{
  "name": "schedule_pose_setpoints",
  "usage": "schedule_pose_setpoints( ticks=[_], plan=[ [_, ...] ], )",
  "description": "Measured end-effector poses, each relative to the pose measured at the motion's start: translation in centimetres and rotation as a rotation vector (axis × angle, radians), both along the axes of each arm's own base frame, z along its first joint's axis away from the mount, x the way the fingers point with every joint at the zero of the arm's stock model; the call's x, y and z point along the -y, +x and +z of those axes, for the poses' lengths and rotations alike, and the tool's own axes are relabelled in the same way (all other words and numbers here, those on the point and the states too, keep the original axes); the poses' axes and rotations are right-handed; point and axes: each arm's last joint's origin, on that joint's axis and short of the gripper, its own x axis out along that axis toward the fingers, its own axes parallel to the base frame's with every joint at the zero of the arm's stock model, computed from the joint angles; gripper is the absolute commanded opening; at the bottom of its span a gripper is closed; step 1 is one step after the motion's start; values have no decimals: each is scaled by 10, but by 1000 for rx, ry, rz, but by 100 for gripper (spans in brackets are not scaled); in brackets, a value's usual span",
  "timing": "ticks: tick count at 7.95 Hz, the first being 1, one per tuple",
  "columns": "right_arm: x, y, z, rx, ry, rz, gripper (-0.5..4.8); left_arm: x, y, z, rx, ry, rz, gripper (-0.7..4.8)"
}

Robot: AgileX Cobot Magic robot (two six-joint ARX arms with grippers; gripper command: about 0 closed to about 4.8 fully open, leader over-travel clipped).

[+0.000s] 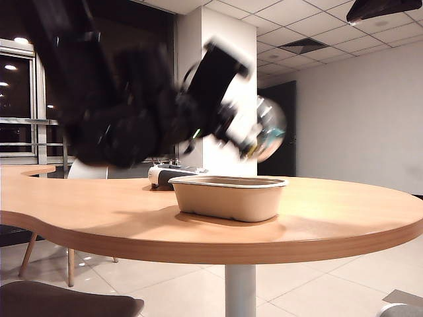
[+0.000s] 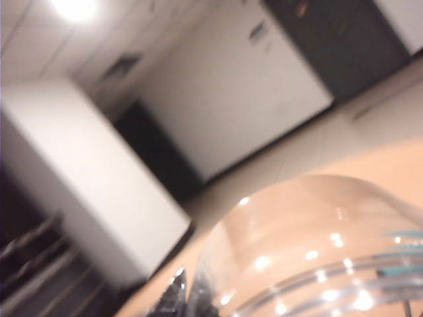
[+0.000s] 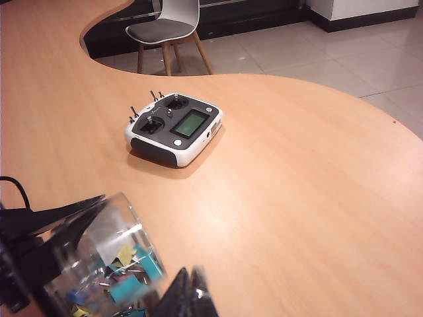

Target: Pick up the box filled with clips, pour some clips from it into the rectangular paper box, and then put the clip box back on the table.

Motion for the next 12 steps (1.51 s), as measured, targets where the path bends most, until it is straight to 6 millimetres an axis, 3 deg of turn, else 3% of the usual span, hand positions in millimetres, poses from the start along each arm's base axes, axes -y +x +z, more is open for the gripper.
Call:
schedule_pose_setpoints(
  ticks=[1, 2, 7, 9, 10, 11, 12],
  plan=[
    [0, 0, -1, -8, -1, 1, -1, -7, 4, -10, -39, 14, 51, -6],
    [0, 0, -3, -33, -4, 1, -1, -2, 1, -3, -3, 18, 25, -6],
    [0, 0, -4, -28, -31, 8, -1, 0, 0, -1, 82, 130, 46, -6],
    [0, 0, -4, -21, -44, 11, -1, -2, 0, 2, 57, 79, 33, -6],
    [0, 1, -3, -12, -39, 10, -1, -46, 10, 87, -618, -146, 286, -6],
    [0, 0, -3, -13, -37, 9, -1, -77, 30, 120, -886, -183, 437, -6],
    [0, 0, -3, -13, -37, 10, -1, -128, 43, 123, -1078, -284, 543, -6]
  ],
)
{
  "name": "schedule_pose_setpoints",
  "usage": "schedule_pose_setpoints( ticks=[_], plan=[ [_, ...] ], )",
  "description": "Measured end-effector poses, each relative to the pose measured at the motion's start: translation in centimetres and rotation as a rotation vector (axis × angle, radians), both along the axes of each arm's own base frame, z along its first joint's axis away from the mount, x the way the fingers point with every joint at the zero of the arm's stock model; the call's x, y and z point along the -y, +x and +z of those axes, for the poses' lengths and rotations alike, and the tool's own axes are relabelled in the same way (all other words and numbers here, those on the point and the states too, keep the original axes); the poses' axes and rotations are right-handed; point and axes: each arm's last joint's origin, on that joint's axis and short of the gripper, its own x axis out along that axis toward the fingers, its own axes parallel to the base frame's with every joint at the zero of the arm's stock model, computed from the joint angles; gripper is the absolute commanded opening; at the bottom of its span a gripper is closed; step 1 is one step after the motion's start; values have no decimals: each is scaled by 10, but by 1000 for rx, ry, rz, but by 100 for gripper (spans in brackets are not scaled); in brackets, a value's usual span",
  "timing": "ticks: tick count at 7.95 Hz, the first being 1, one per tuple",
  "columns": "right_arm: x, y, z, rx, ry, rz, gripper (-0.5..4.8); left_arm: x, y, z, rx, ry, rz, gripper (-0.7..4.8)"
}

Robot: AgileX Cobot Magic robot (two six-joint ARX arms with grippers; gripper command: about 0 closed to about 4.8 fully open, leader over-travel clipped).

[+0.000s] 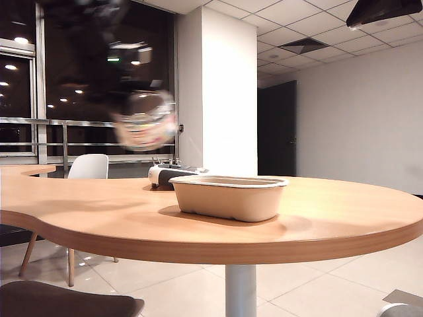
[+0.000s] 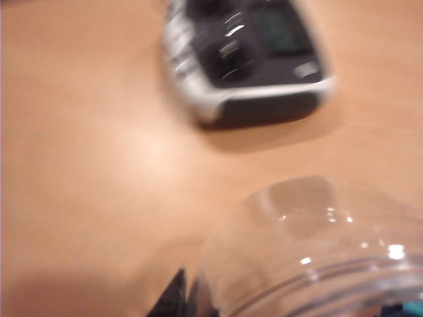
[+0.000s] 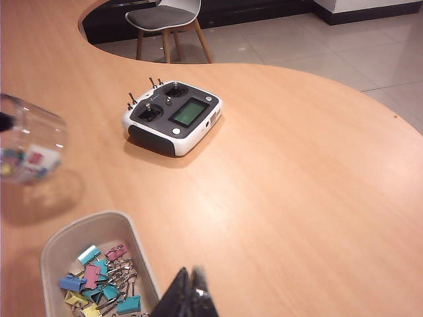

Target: Pick up the box filled with clips, pour some clips from it into the rectangular paper box, and then put the clip box back on the table.

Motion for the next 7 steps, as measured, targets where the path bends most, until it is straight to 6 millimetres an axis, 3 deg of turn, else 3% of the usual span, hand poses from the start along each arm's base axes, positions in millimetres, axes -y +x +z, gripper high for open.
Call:
schedule_pose_setpoints(
  ticks=[1, 2, 3, 4, 5, 7],
  plan=[
    [0, 0, -1, -11, -1, 0, -1, -35, 4, -8, -106, -16, 116, -6],
    [0, -1, -2, -26, -3, 1, -1, -33, 23, -83, -357, -29, 36, -6],
    [0, -1, -2, -26, -3, 0, -1, -32, 24, -84, -362, -40, 26, -5],
    [0, -1, -2, -26, -3, 1, -1, -29, 25, -84, -348, -51, 14, 173],
    [0, -1, -2, -26, -3, 0, -1, -26, 27, -83, -333, -97, -27, 193],
    [0, -1, -2, -25, -3, 0, -1, -25, 25, -79, -338, -137, -69, 174]
  ],
)
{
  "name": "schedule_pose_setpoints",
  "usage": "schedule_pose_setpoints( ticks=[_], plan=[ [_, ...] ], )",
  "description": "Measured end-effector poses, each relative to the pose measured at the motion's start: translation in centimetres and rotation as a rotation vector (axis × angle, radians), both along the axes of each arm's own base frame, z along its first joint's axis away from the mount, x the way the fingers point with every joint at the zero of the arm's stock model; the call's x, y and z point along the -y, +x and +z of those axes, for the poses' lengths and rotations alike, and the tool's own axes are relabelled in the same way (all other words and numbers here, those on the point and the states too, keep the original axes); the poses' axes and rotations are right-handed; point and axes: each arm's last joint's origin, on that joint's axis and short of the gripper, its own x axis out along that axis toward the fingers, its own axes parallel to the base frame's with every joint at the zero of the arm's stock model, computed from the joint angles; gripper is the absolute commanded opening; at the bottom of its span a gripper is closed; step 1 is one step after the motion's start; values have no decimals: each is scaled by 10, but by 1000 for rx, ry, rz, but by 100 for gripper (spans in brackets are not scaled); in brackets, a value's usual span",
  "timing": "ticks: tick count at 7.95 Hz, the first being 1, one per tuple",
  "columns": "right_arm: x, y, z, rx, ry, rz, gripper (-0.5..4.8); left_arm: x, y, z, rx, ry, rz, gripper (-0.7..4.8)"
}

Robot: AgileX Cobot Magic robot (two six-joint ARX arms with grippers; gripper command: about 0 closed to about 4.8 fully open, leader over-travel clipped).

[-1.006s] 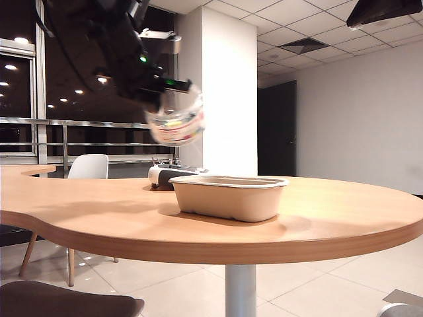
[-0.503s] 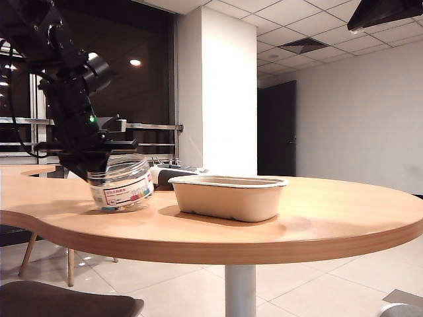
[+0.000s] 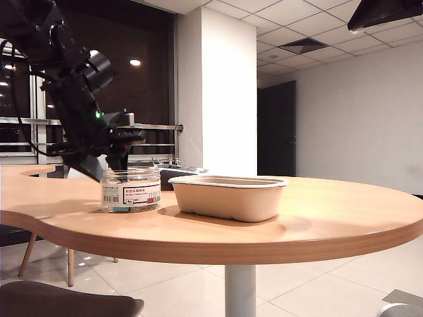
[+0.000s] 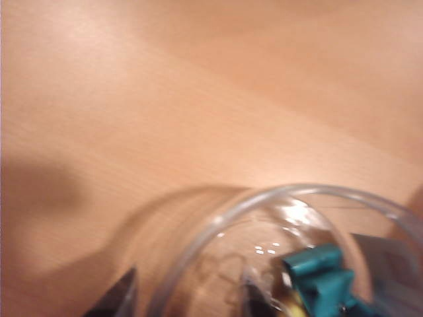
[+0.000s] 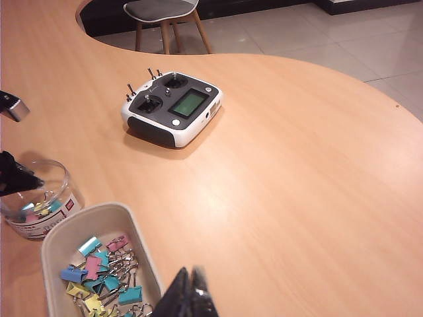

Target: Pick up the box filled with clips, pour some clips from it into the rectangular paper box, and then put the clip box back on the table.

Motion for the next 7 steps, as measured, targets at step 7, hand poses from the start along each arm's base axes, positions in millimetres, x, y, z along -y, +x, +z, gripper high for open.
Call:
schedule_pose_setpoints(
  ticks=[7],
  plan=[
    [1, -6, 18, 146, 18, -5, -1, -10, -51, 112, 236, -64, -12, -6]
  ],
)
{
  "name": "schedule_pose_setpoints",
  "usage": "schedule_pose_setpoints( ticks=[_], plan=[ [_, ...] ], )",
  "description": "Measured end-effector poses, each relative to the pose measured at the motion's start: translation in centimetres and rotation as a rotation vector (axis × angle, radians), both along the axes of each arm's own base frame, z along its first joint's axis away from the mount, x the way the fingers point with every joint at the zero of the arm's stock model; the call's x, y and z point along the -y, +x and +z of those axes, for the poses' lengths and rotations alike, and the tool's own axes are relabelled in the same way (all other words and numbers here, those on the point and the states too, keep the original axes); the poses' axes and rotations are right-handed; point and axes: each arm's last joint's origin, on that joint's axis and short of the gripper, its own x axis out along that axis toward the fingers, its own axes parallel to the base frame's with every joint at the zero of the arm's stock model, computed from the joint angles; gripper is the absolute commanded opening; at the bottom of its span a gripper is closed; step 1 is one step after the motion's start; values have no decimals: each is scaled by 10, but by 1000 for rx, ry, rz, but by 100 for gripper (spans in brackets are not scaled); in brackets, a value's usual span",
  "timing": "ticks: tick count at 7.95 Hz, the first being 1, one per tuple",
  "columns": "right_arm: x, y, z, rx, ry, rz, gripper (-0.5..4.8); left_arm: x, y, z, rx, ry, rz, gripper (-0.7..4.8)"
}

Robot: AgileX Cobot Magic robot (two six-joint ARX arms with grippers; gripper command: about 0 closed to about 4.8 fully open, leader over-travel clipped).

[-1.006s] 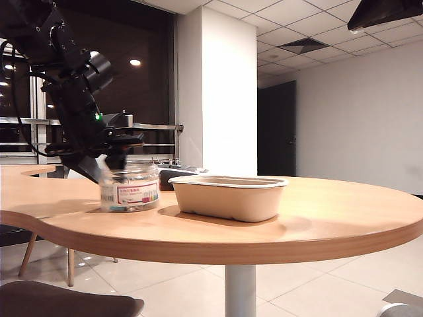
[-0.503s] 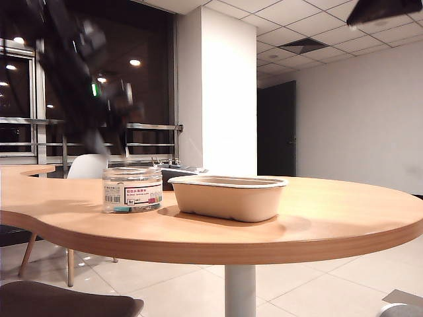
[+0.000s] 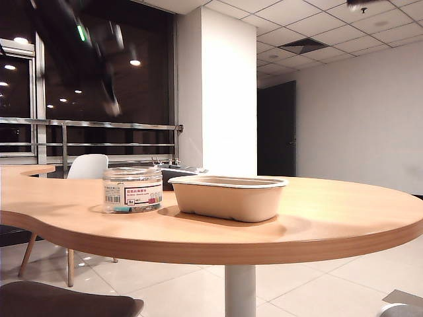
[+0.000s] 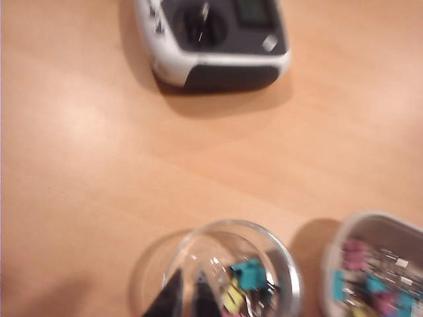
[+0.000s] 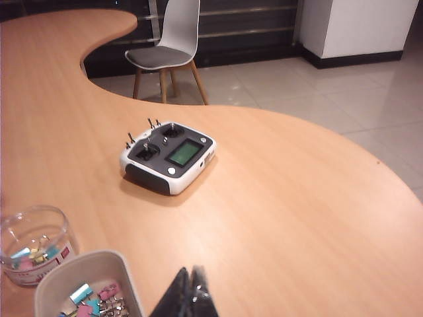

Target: Pick up the box filled with clips, pour some clips from it into the rectangular paper box, and then put the clip box back on the table.

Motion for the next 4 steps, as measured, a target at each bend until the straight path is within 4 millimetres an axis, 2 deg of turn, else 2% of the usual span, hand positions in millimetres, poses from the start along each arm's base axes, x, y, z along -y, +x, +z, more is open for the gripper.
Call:
schedule_pose_setpoints(
  ticks=[1, 2, 3, 4],
  plan=[
    [3, -18, 6, 13, -2, -29, -1, -3, -31, 28, 51, -5, -3, -6],
    [13, -56, -26, 70, -1, -195, -1, -11, -92, 26, 167, -29, -18, -6],
    [15, -72, -46, 101, 4, -212, -1, -20, -125, 16, 284, -58, -15, -6],
    [17, -86, -83, 73, -2, -212, 0, -30, -168, -6, 417, -82, -60, -6]
  ],
)
